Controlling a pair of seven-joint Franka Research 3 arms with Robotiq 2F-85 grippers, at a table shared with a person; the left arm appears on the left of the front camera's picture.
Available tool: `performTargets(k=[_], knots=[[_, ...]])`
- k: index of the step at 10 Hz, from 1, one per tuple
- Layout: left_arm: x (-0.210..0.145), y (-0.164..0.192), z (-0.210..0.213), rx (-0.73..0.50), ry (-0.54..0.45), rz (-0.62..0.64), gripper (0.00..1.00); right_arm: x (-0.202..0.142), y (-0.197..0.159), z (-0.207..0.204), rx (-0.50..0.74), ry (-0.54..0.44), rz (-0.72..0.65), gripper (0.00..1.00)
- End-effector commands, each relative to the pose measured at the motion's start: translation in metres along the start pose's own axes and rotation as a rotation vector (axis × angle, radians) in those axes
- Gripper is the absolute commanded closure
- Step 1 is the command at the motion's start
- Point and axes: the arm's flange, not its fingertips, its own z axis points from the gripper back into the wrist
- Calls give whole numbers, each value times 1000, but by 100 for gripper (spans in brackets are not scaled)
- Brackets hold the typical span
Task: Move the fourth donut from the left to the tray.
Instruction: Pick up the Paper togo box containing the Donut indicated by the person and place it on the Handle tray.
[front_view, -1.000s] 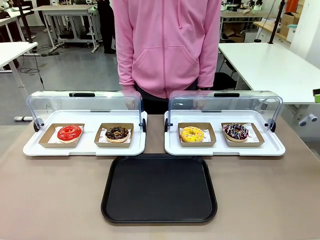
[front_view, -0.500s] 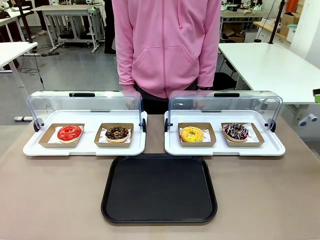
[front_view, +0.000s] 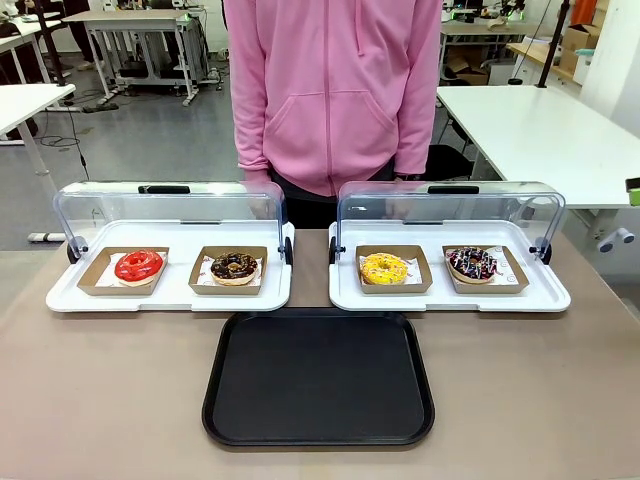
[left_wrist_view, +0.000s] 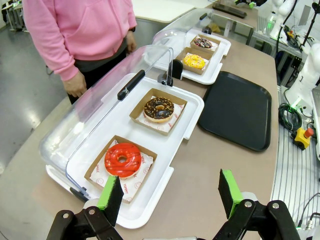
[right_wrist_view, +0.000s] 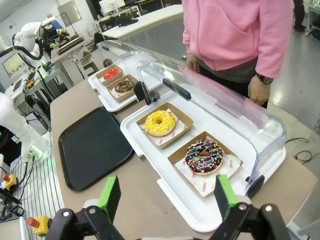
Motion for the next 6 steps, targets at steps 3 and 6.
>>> performTargets(k=[3,6], knots=[[2,0,1,-5,-15,0,0,2,-1,-2,-1,-30,16,0],[2,0,1,-5,-15,0,0,2,-1,-2,-1,-30,16,0]])
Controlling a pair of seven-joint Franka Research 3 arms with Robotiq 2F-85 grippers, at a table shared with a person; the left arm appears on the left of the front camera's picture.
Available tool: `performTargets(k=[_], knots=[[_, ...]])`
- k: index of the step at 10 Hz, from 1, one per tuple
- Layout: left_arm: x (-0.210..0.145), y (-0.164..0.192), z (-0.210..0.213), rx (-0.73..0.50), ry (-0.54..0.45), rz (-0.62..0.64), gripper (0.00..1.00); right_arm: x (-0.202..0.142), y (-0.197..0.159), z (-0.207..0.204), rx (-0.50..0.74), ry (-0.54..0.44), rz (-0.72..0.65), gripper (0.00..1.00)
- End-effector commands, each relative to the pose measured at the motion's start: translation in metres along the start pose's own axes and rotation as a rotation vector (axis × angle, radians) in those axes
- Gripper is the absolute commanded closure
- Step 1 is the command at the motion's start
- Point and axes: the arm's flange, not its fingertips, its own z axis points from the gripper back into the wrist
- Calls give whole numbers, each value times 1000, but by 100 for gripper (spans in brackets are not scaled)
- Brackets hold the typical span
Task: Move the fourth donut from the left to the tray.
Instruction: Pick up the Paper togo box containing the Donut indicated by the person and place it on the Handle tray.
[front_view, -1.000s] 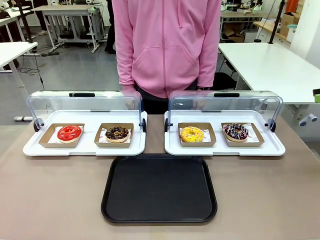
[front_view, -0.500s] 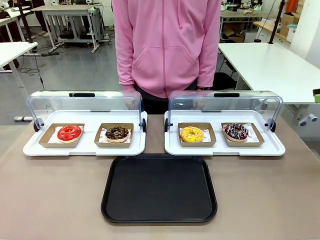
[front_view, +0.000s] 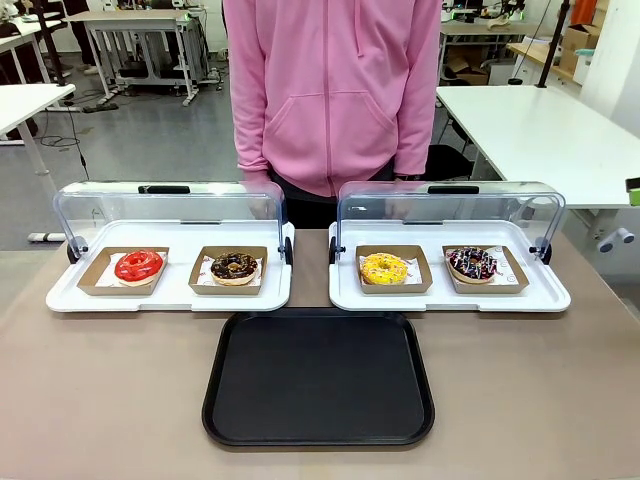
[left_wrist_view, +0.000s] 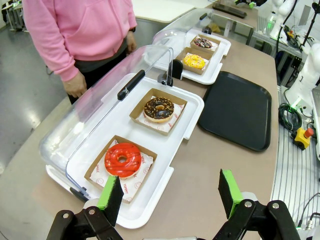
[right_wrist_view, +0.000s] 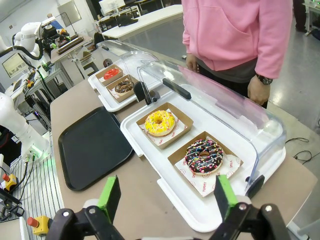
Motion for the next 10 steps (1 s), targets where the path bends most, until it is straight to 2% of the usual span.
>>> performTargets(k=[1,10], knots=[[2,0,1,-5,-15,0,0,2,-1,-2,-1,-30,16,0],[2,0,1,-5,-15,0,0,2,-1,-2,-1,-30,16,0]])
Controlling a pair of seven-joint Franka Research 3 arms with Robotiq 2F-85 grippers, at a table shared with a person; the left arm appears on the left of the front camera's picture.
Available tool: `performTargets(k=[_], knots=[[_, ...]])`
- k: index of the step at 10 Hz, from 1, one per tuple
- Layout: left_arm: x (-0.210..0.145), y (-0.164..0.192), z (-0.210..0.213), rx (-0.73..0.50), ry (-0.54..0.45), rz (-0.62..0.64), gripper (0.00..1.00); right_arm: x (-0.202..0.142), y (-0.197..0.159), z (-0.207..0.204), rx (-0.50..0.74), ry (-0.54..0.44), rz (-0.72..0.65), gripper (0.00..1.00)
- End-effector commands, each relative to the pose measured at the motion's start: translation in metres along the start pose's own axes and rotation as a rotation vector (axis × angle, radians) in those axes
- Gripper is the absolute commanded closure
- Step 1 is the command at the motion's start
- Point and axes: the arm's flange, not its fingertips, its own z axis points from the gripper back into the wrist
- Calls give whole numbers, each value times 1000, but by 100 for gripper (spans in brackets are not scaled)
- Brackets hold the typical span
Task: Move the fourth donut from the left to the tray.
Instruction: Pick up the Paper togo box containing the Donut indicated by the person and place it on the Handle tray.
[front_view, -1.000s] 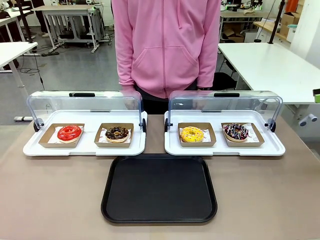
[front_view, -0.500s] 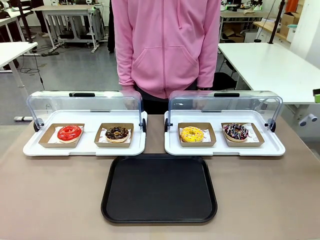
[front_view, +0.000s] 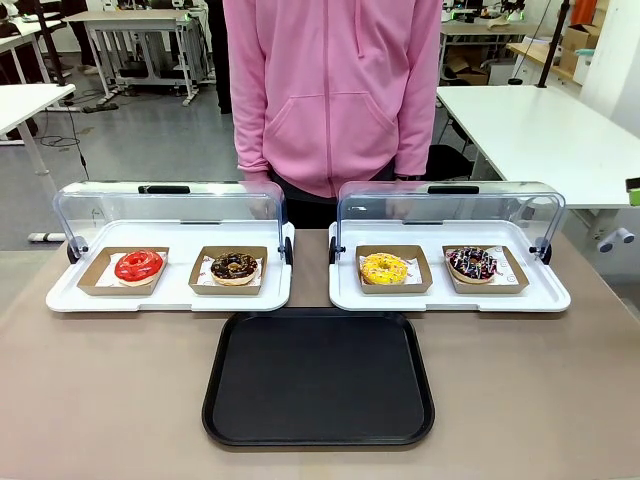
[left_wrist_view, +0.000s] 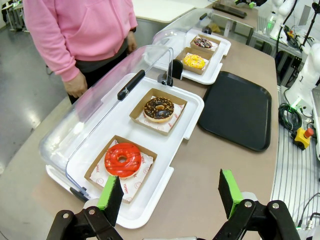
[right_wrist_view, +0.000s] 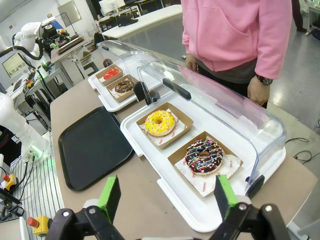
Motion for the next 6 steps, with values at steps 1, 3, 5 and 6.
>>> performTargets(k=[1,3,5,6], knots=[[2,0,1,-5,-15,0,0,2,-1,-2,-1,-30,16,0],[2,0,1,-5,-15,0,0,2,-1,-2,-1,-30,16,0],[2,0,1,-5,-15,0,0,2,-1,-2,-1,-30,16,0],[2,0,1,-5,-15,0,0,2,-1,-2,-1,-30,16,0]])
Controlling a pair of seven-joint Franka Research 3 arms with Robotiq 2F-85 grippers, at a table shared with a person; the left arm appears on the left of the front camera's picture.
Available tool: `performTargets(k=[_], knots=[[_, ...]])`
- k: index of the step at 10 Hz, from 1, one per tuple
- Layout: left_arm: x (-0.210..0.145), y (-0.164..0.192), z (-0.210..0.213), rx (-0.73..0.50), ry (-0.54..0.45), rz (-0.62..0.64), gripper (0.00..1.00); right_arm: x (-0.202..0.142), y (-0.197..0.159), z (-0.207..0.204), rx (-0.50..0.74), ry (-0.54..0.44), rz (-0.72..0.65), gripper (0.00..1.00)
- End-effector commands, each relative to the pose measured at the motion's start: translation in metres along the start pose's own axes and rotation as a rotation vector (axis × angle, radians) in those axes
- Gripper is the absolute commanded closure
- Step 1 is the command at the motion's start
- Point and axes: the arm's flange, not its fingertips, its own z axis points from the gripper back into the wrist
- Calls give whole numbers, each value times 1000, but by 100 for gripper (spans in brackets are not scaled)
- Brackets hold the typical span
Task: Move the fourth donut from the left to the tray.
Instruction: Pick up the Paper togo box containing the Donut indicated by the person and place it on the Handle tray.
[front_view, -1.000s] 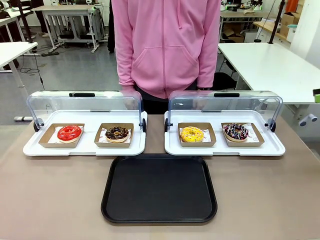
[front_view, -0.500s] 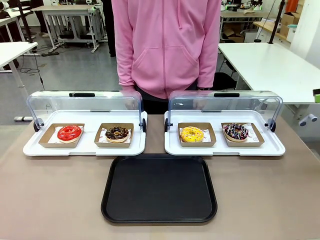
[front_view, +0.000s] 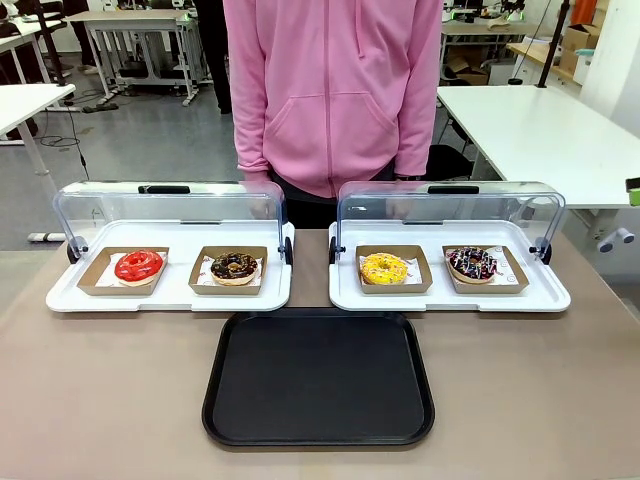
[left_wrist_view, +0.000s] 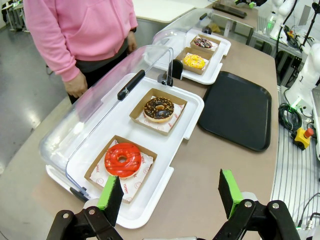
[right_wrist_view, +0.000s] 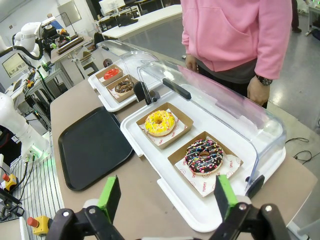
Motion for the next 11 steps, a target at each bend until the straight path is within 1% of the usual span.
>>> performTargets(k=[1,11], knots=[[2,0,1,-5,-15,0,0,2,-1,-2,-1,-30,16,0],[2,0,1,-5,-15,0,0,2,-1,-2,-1,-30,16,0]])
